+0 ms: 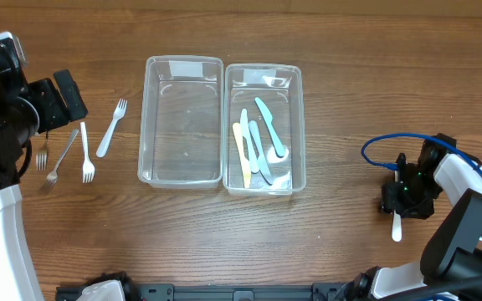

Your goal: Pack container

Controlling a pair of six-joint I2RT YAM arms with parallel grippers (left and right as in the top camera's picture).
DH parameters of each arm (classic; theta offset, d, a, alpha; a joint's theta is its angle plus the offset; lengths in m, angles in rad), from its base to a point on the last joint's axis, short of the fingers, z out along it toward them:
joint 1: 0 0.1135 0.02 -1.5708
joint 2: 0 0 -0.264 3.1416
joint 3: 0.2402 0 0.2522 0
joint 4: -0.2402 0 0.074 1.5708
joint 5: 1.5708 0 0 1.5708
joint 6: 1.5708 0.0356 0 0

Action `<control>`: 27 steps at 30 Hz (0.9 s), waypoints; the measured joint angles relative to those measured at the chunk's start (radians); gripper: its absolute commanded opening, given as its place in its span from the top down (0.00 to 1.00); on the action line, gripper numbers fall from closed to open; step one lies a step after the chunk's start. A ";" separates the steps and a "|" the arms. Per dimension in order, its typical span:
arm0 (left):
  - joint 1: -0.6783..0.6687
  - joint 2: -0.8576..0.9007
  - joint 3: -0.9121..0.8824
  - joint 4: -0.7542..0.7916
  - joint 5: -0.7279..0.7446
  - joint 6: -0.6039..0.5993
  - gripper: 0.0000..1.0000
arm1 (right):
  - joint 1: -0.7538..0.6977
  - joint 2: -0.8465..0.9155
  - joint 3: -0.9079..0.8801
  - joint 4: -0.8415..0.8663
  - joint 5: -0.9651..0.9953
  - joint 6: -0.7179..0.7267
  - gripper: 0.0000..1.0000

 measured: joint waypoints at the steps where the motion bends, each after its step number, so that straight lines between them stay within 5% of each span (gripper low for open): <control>1: 0.000 0.000 0.000 0.000 0.000 0.000 0.00 | 0.000 0.000 0.000 0.000 -0.003 0.000 0.42; 3: 0.000 0.000 0.000 0.000 0.000 0.000 0.00 | 0.000 0.000 0.000 -0.001 -0.005 -0.001 0.46; 6: 0.000 0.000 0.000 0.000 0.000 0.000 0.00 | 0.000 0.000 0.000 -0.001 -0.005 -0.002 0.70; 27: 0.000 0.000 0.000 0.000 0.000 0.000 0.00 | 0.000 0.000 0.000 0.012 -0.022 -0.003 0.90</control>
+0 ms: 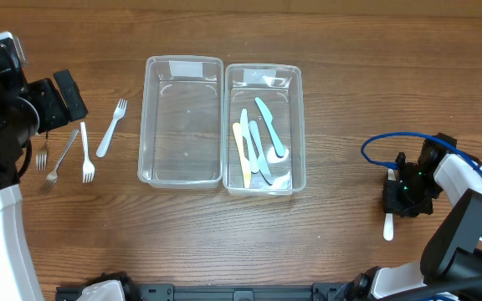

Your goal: Pack container

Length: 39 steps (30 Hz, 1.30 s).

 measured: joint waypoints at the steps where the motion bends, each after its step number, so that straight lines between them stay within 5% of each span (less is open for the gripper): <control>1: 0.000 0.000 0.000 0.000 0.000 0.000 0.00 | 0.000 0.000 0.000 0.005 -0.002 0.006 0.90; 13: 0.000 0.000 0.000 0.000 0.000 0.000 0.00 | 0.000 0.024 0.062 0.079 -0.024 0.097 0.96; 24: 0.000 0.000 0.000 0.001 0.000 0.000 0.00 | 0.060 0.031 0.419 -0.022 -0.058 0.144 0.96; 25: 0.000 0.000 0.000 0.001 0.000 0.000 0.00 | 0.069 0.029 0.446 -0.027 -0.061 0.144 0.93; 27: 0.000 0.000 0.000 0.001 0.000 0.000 0.00 | 0.081 0.025 0.468 -0.051 -0.069 0.145 0.60; 30: 0.000 0.000 0.000 0.000 0.000 0.000 0.00 | 0.076 0.024 0.463 -0.074 -0.072 0.161 0.37; 35: 0.000 0.000 0.000 0.000 0.000 0.004 0.00 | 0.037 0.024 0.430 -0.106 -0.076 0.181 0.12; 39: 0.000 0.000 0.000 0.000 0.000 0.004 0.00 | -0.048 0.024 0.348 -0.113 -0.075 0.179 0.07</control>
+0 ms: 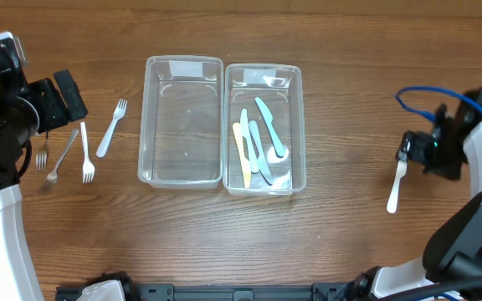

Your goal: Pack container

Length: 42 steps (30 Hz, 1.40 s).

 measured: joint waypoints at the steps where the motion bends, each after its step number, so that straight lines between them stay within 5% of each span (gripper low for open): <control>1: 0.000 0.000 0.000 0.000 0.000 0.000 0.00 | -0.021 0.000 -0.024 0.003 -0.001 0.001 0.07; 10: 0.000 0.000 0.000 0.017 0.000 0.000 0.00 | -0.073 -0.001 -0.197 0.075 0.004 -0.006 0.08; 42: 0.000 0.000 0.000 0.019 0.000 0.000 0.00 | -0.012 0.039 -0.273 0.125 0.093 -0.014 0.06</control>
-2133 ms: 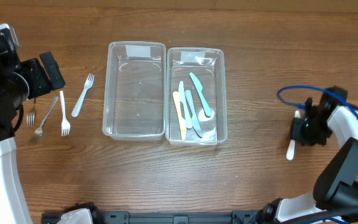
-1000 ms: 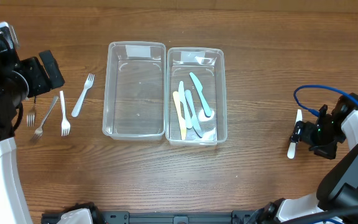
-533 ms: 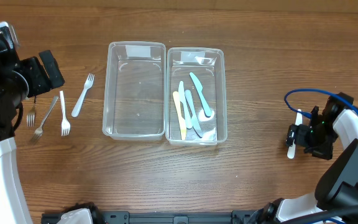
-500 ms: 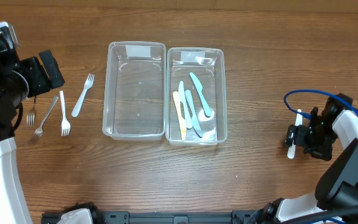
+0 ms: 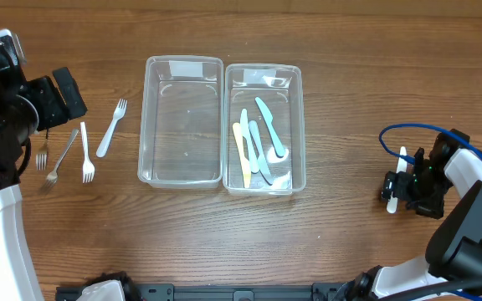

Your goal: Pack container

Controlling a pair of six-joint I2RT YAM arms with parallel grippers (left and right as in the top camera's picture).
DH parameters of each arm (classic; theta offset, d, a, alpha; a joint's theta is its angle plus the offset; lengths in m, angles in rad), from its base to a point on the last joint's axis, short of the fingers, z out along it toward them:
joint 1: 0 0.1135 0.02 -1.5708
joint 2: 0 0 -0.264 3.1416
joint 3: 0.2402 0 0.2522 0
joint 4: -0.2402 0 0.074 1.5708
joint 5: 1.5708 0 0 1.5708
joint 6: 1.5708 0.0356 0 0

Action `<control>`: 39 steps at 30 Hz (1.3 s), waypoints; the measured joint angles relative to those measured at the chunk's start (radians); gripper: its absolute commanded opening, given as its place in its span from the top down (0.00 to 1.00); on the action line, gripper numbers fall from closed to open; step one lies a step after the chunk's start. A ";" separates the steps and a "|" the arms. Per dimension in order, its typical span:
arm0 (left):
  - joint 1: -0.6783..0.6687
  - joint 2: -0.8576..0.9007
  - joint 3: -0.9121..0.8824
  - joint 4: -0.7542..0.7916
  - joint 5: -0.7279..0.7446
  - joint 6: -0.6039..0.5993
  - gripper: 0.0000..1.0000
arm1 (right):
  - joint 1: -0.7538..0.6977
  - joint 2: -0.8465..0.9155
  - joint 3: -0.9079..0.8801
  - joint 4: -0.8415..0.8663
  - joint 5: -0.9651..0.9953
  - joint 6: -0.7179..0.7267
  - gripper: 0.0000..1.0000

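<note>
Two clear plastic containers stand side by side mid-table. The left container (image 5: 182,174) is empty. The right container (image 5: 298,125) holds several pastel plastic knives (image 5: 259,142). At the far right a white plastic knife (image 5: 402,157) lies on the wood, and my right gripper (image 5: 394,188) sits over its middle, so both ends stick out. The overhead view does not show whether the fingers are closed on it. At the far left my left gripper (image 5: 59,98) hovers open above the forks: two white forks (image 5: 111,128) and two metal ones (image 5: 59,160).
A blue cable (image 5: 408,134) loops off the right arm. The right arm's base fills the lower right corner and the left arm's white link runs down the left edge. Bare wood lies between the right container and the right gripper.
The right gripper has moved down and left from the knife's upper end to over its middle. The knife lies in about the same place. The left arm, containers and forks have not moved.
First the white knife stuck out below the right gripper at the lower right, and a little further left a moment later. Then the arm was further back and right, with the knife further up the table below it. Now the gripper is over the knife's middle.
</note>
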 measured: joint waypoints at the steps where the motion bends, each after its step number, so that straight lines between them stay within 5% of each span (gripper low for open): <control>1: 0.000 0.000 0.000 0.000 0.000 0.000 0.00 | 0.000 0.001 0.000 0.000 0.000 0.000 0.06; 7: 0.000 0.000 0.000 0.000 0.000 0.000 0.00 | 0.006 0.002 0.002 0.002 0.000 -0.005 0.16; 10: 0.000 0.000 0.000 0.000 0.000 0.000 0.00 | 0.011 0.002 0.003 0.005 0.001 -0.007 0.47; 14: 0.000 0.000 0.000 0.000 0.000 0.000 0.00 | 0.014 0.002 0.004 0.011 0.001 -0.009 0.50; 19: 0.000 0.000 0.000 0.000 0.000 0.000 0.00 | 0.014 0.003 0.005 0.013 0.001 -0.014 0.66; 39: 0.000 0.000 0.000 0.000 0.000 0.000 0.00 | 0.014 0.003 0.006 0.020 0.000 -0.014 0.90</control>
